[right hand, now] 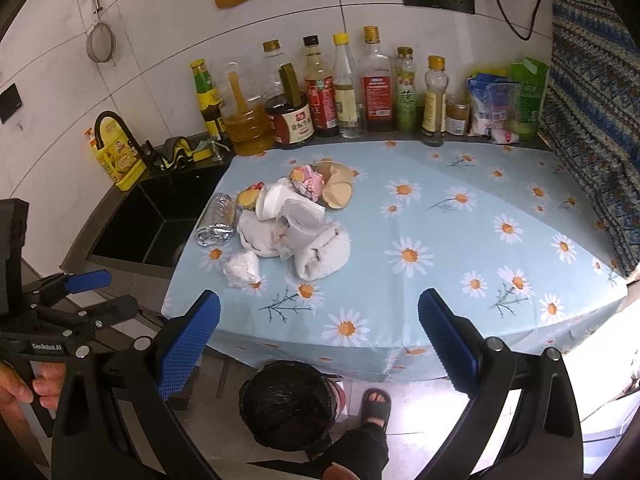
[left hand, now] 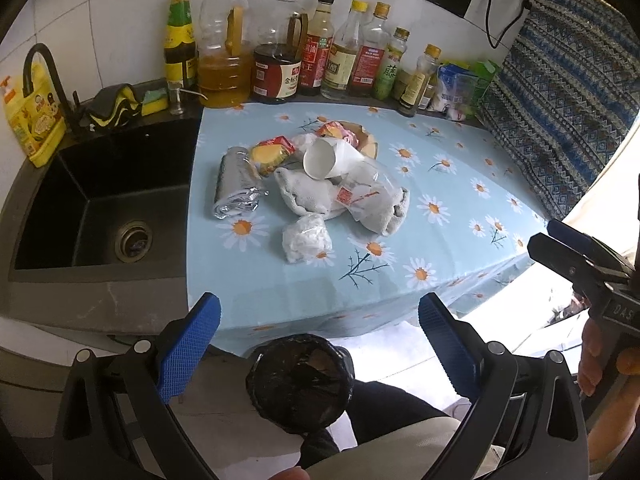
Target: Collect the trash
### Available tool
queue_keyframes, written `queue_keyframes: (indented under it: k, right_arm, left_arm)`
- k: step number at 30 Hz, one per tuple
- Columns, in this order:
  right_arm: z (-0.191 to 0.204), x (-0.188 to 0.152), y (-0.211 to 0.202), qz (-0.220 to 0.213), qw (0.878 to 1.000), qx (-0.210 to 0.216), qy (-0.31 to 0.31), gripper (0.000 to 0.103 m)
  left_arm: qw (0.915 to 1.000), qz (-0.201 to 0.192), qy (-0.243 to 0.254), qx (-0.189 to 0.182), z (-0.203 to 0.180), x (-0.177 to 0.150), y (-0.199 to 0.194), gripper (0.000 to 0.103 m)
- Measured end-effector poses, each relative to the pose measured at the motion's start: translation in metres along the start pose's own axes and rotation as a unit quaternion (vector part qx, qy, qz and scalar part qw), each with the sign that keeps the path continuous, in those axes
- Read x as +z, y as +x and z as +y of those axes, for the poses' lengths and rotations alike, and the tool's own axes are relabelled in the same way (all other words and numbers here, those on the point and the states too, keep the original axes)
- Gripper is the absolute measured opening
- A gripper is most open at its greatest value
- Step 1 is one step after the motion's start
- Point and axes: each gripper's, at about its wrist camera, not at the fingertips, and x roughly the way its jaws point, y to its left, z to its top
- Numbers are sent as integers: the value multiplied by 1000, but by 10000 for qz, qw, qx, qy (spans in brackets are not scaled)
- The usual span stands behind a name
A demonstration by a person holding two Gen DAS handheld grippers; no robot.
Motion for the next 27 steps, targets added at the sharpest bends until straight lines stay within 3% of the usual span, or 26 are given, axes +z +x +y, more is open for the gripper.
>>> queue_keyframes:
  k: [12, 20, 27]
  right_arm:
    - [-7, 39, 64, 384, 9960, 721, -358, 98]
    - [-14, 65, 129, 951, 9864, 1246, -501, 91]
    - [-20, 81, 180, 1352, 9760, 1622, -527, 88]
  left_arm:
    - [9982, 407, -418, -127, 13, 20, 57, 96]
    - [9958, 739, -532, -82, 18, 33, 109, 95]
    - [9917, 870, -941, -130, 29, 41, 143, 94]
